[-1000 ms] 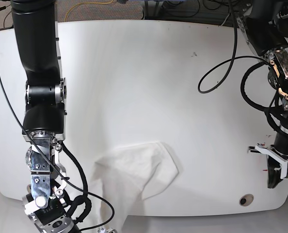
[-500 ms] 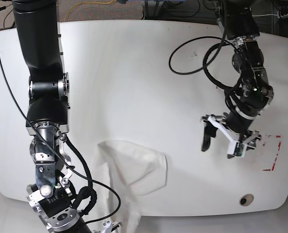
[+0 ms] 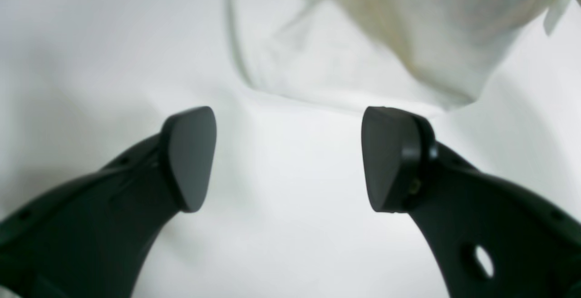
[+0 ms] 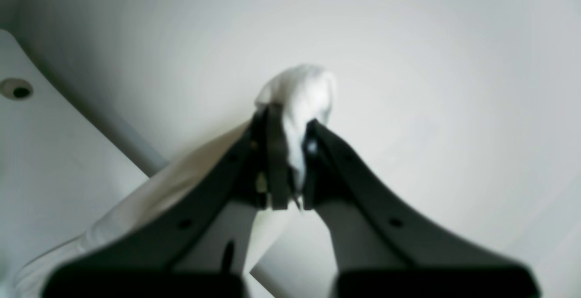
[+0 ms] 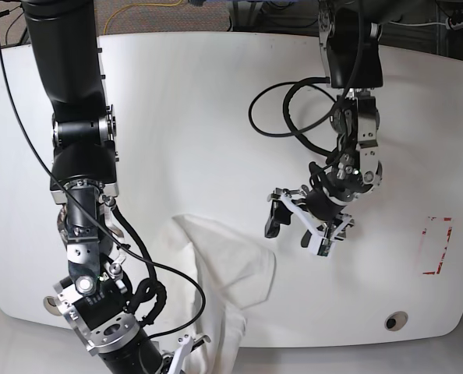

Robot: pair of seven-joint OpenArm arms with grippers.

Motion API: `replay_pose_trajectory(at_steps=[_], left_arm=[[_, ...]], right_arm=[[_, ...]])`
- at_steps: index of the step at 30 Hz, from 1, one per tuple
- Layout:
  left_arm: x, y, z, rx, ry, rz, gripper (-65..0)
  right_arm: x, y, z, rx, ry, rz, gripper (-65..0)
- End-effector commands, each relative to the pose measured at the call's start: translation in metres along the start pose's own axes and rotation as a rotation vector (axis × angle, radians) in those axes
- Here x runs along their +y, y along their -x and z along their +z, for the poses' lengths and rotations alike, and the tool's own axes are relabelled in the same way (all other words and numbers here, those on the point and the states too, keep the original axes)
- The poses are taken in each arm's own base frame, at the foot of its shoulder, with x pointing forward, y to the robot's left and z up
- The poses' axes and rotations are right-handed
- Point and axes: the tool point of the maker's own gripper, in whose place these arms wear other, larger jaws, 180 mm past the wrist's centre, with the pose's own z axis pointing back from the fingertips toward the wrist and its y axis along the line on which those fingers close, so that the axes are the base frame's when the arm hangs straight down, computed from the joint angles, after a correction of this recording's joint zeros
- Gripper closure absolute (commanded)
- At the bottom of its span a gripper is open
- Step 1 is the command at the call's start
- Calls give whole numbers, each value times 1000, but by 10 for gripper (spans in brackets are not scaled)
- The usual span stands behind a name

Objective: Layout the t-shirt on the table in an organized manner, then fold the t-shirt properly
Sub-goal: 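Release the shirt from the left gripper and move it back over the shirt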

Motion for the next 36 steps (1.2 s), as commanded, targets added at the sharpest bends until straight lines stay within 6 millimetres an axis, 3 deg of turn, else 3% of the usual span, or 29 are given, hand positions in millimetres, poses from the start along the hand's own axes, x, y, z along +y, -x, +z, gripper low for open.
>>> replay_pose_trajectory(at_steps=[1, 9, 14, 17, 26, 32, 36], left_arm=[[5, -12, -18, -35, -20, 34, -457], [26, 0, -53, -26, -80, 127, -457], [31, 6, -57, -44, -97, 146, -458], [30, 20, -60, -13, -96, 164, -456], [-8, 20, -75, -25, -39, 209, -453], [-13, 20, -77, -27, -31, 215, -453], [-12, 19, -76, -28, -32, 214, -451]], right_arm=[[-12, -24, 2, -72, 34, 7, -8], [-12, -23, 3, -72, 35, 5, -8], [-13, -25, 4, -76, 37, 6, -8], [-13, -27, 5, -83, 39, 9, -8], [-13, -27, 5, -83, 40, 8, -8], [-12, -24, 5, -75, 37, 5, -8], [4, -11, 7, -53, 10, -9, -8]])
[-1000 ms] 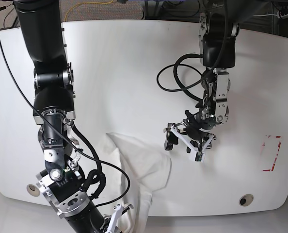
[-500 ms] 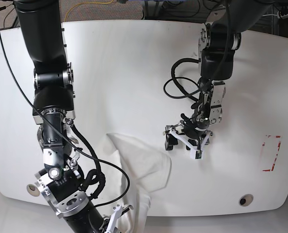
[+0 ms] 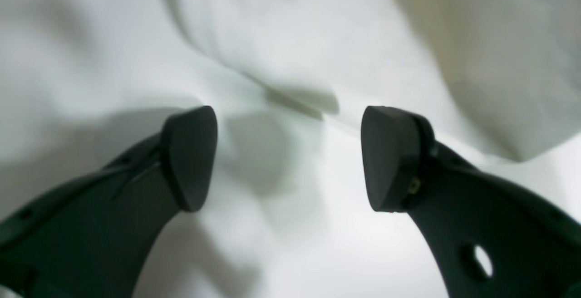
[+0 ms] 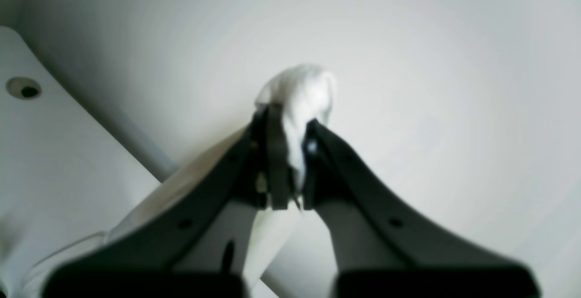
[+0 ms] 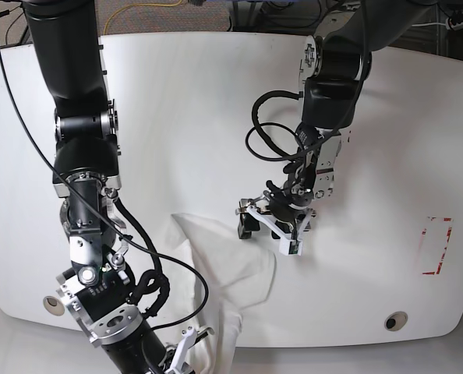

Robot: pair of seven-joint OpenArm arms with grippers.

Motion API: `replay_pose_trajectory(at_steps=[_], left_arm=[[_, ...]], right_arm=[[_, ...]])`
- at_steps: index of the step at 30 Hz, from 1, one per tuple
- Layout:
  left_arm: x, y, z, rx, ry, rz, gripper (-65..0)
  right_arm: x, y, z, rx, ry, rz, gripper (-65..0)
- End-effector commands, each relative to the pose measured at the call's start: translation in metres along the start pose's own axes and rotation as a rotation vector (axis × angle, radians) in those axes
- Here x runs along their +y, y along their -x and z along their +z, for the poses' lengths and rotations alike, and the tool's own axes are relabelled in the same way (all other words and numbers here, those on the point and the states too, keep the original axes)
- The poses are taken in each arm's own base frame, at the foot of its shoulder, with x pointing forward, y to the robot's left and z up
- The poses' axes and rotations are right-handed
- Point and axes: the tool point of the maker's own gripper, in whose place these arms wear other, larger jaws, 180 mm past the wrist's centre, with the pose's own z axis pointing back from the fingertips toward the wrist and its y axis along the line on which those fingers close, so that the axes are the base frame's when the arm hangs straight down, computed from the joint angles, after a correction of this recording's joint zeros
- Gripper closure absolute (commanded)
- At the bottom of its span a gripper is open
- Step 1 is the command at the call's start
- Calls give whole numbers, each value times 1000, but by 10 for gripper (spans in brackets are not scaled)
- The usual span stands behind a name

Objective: Layout the t-shirt on the table in an organized manner, then fold the t-shirt properly
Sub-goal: 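Release the shirt from the left gripper and move it back over the shirt, then grasp another edge of the shirt with the left gripper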

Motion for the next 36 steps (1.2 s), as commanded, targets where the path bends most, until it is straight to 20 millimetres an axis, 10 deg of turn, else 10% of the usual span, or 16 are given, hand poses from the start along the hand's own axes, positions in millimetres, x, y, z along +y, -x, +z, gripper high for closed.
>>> replay_pose_trajectory(at_steps=[1, 16, 27, 36], left_arm=[[-3, -30, -1, -69, 11, -15, -451], [45, -73, 63, -223, -74, -164, -451], [122, -118, 156, -343, -255, -214, -453], [164, -131, 204, -372, -303, -190, -453]], right_arm=[[-6, -17, 4, -52, 22, 7, -8], [50, -50, 27, -122, -63, 14, -8], [104, -121, 28, -278, -172, -13, -8], [106, -180, 30, -371, -173, -28, -8]])
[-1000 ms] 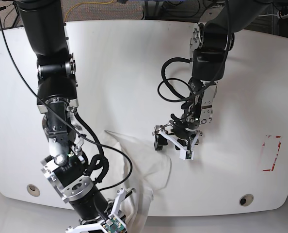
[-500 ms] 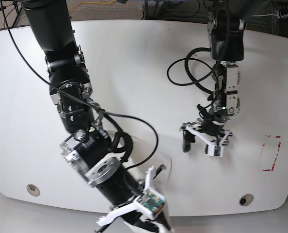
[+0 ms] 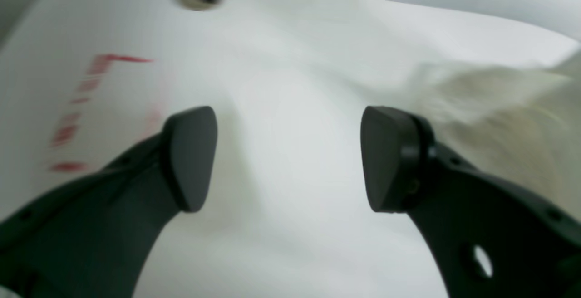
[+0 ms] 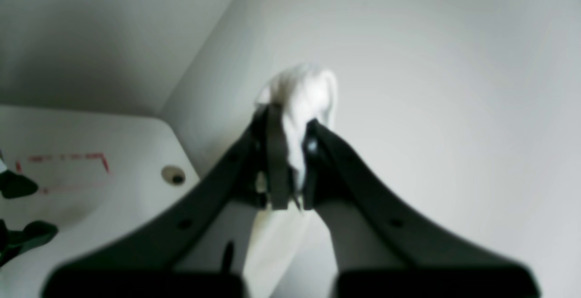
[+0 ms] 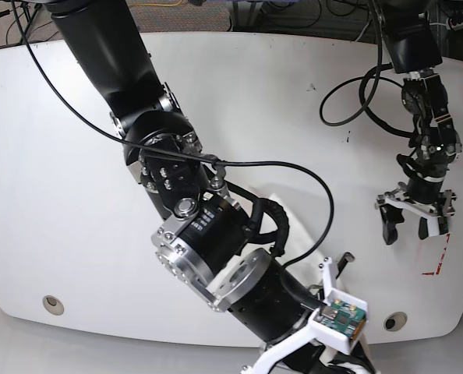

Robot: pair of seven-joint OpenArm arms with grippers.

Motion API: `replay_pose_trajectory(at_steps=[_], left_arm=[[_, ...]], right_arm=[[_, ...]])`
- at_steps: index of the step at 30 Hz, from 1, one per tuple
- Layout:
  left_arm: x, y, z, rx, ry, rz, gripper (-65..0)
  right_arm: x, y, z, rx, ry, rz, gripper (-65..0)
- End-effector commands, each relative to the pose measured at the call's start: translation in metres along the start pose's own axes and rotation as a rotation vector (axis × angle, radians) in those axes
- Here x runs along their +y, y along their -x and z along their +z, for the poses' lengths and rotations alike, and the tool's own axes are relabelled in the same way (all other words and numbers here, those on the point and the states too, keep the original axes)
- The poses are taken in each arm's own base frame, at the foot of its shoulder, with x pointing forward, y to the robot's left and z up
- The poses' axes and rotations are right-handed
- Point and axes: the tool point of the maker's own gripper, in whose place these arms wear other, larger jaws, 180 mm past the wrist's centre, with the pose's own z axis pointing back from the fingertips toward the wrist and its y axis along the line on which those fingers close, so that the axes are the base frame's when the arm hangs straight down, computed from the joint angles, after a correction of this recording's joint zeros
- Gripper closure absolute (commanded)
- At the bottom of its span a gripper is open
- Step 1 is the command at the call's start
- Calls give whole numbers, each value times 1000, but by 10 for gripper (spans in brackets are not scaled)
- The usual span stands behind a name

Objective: Layout the t-shirt on the table in an organized manner, then fold the t-shirt properly
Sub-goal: 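Grasp another edge of the shirt with the left gripper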

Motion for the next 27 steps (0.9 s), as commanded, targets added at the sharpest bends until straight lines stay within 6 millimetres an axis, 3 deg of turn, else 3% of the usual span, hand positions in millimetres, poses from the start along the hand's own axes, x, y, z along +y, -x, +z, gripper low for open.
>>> replay_pose_trajectory(at_steps=[1, 5, 10, 12, 19, 27], left_arm=[[0, -22, 3, -61, 25, -2, -453], [4, -21, 6, -57, 31, 12, -453], [0, -19, 6, -56, 40, 20, -453], [-2, -18, 5, -53, 43, 23, -453], [-36, 10, -6, 7, 109, 54, -454], [-31, 25, -19, 54, 97, 85, -456]], right_arm=[[-15, -31, 0, -80, 44, 24, -8], [-17, -38, 0, -98, 49, 27, -8], [-16, -33, 0, -87, 47, 19, -8], [-11, -23, 2, -65, 40, 4, -8], [-1, 21, 15, 34, 25, -7, -8], [4, 58, 28, 134, 35, 17, -6]])
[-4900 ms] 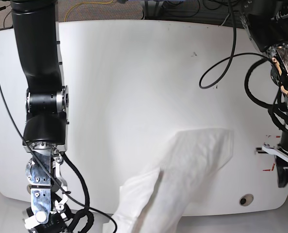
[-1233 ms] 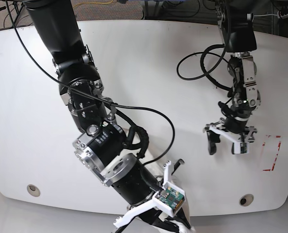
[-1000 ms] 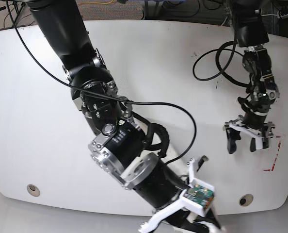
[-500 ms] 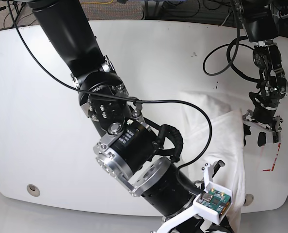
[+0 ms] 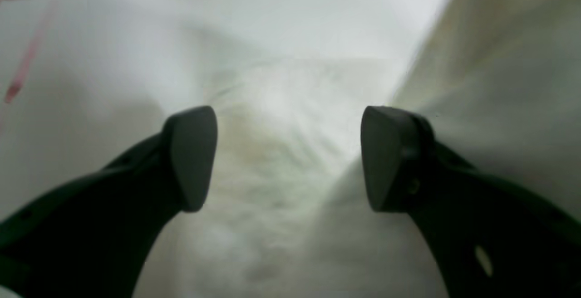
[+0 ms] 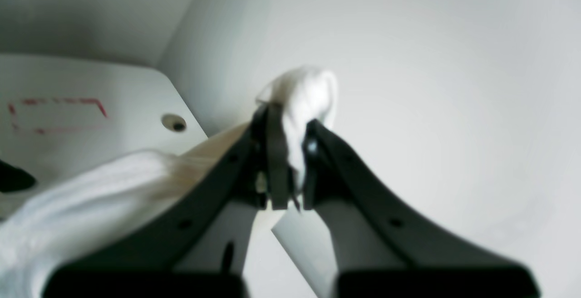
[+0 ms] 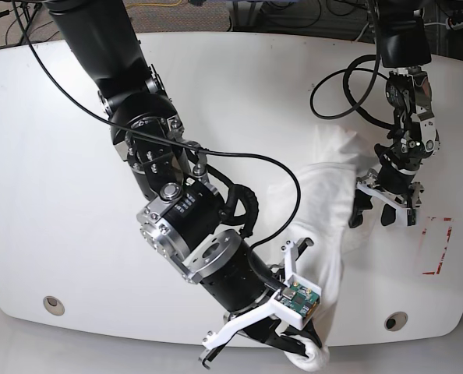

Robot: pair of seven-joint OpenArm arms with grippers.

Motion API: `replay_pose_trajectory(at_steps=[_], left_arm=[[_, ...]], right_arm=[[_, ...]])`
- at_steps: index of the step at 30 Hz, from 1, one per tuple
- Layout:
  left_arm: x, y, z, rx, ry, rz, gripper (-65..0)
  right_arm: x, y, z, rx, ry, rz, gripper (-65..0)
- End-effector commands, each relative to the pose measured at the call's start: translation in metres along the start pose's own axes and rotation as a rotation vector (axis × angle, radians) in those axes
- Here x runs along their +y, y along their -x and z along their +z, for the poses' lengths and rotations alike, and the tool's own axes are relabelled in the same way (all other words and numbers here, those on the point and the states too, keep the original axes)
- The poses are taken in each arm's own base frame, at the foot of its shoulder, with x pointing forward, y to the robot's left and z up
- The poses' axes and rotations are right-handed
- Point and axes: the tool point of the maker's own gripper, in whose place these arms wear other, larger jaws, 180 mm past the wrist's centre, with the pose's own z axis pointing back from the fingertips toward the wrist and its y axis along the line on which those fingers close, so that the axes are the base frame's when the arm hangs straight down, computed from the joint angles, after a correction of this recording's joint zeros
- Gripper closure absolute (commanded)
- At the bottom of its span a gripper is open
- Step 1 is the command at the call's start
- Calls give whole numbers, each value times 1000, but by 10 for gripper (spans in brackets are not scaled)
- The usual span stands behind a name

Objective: Layout the t-shirt on the table in an organized manner, then fold the t-shirt properly
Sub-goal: 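Grasp another edge of the shirt with the left gripper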

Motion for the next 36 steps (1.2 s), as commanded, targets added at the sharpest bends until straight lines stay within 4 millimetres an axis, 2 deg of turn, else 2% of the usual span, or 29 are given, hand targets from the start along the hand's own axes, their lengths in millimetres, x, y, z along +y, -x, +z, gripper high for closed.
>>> replay_pose_trajectory(at_steps=[1, 5, 14, 17, 26, 31, 33, 36], left_arm=[[10, -25, -6, -62, -15, 0, -456], [21, -10, -15, -18, -36, 37, -454], [34, 3, -37, 41, -60, 102, -456], [34, 5, -41, 53, -61, 112, -456], [25, 29, -57, 137, -41, 128, -451], [12, 42, -62, 164, -25, 157, -450], [9, 48, -63, 180, -21, 159, -429], [-3, 60, -65, 221, 6, 127, -356]], right_arm=[[-10, -12, 3, -46, 37, 17, -6], [-7, -4, 6, -47, 32, 20, -6], [-1, -1, 9, -64, 24, 5, -6], [-7, 5, 11, -53, 41, -8, -6], [-17, 9, 13, -44, 68, -20, -6], [-16, 9, 13, -44, 67, -20, -6], [-16, 9, 13, -44, 67, -20, -6], [-16, 9, 13, -44, 67, -20, -6]])
